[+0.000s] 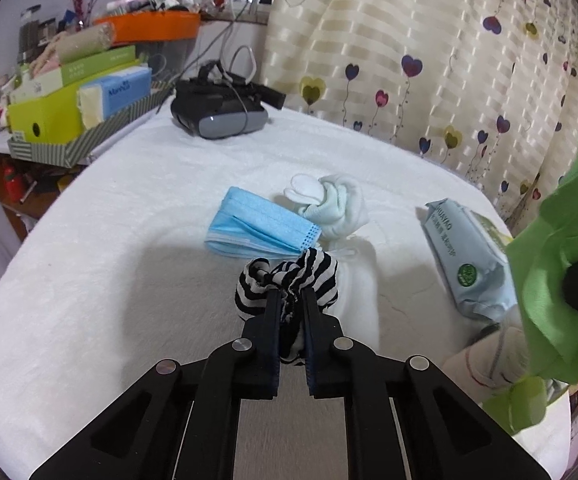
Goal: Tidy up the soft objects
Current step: 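Grasp the black-and-white striped sock with the left tool while the right tool lifts the green cloth, then carry the striped sock with the left tool while the right tool carries the green cloth into the box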
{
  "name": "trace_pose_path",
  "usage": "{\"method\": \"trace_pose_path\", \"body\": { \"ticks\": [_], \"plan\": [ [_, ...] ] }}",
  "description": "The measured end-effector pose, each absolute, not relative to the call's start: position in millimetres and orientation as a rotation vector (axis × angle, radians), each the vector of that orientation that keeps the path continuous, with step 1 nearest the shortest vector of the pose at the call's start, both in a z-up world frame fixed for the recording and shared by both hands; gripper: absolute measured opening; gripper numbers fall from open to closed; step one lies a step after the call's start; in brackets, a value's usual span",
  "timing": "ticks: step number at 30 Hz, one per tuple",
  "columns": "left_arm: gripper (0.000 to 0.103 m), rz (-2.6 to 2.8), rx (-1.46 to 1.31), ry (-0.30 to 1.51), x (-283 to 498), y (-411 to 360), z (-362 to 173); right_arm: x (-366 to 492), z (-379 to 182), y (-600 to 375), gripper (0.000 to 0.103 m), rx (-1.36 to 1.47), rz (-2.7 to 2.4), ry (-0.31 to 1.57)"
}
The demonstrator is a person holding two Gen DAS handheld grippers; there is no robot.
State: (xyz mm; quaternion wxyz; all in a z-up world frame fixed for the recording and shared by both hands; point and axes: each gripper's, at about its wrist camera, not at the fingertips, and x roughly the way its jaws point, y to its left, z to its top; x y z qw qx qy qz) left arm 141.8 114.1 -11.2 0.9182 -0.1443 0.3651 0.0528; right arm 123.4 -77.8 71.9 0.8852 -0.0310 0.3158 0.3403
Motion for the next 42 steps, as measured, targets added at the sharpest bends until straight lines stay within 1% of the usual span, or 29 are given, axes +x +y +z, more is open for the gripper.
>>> {"method": "trace_pose_path", "body": {
  "ticks": [9, 19, 42],
  "plan": [
    [0.009, 0.080, -0.271, 0.665, 104.1, 94.8, 25.5, 105.3, 77.2, -90.1, 0.006, -0.064, 0.703, 0.638],
    [0.009, 0.026, -0.237, 0.614, 75.2, 66.1, 49.1, 84.8, 81.6, -110.0, 0.006, -0.060, 0.681, 0.620],
    [0.009, -0.104, -0.141, 0.583, 50.4, -14.4, 73.7, 62.9, 87.5, -175.0, 0.006, -0.002, 0.606, 0.584]
  ]
}}
